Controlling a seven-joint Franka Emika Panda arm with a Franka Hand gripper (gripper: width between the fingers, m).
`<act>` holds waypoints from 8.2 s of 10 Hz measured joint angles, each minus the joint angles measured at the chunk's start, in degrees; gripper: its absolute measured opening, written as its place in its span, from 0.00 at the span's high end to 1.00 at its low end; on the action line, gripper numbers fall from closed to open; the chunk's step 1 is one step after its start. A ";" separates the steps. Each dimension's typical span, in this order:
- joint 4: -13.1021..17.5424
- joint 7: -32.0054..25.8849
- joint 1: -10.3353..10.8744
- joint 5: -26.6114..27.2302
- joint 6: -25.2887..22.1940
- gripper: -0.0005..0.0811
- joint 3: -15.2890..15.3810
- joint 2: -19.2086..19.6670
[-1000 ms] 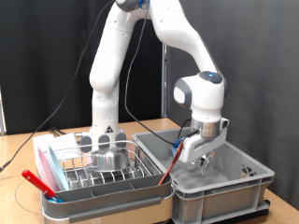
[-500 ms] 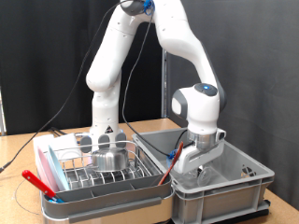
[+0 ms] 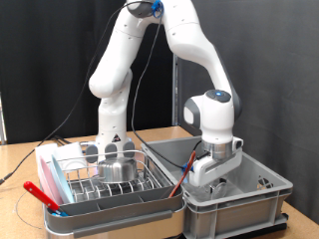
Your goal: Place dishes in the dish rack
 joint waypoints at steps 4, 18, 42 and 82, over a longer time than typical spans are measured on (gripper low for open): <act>-0.08 -1.51 -1.79 0.81 1.09 0.05 2.18 7.51; -9.18 50.60 5.40 25.77 16.06 0.00 0.27 16.34; -7.51 128.99 7.17 20.96 10.89 0.00 -4.36 5.97; -4.11 65.15 1.55 39.65 -46.65 0.86 -6.87 30.19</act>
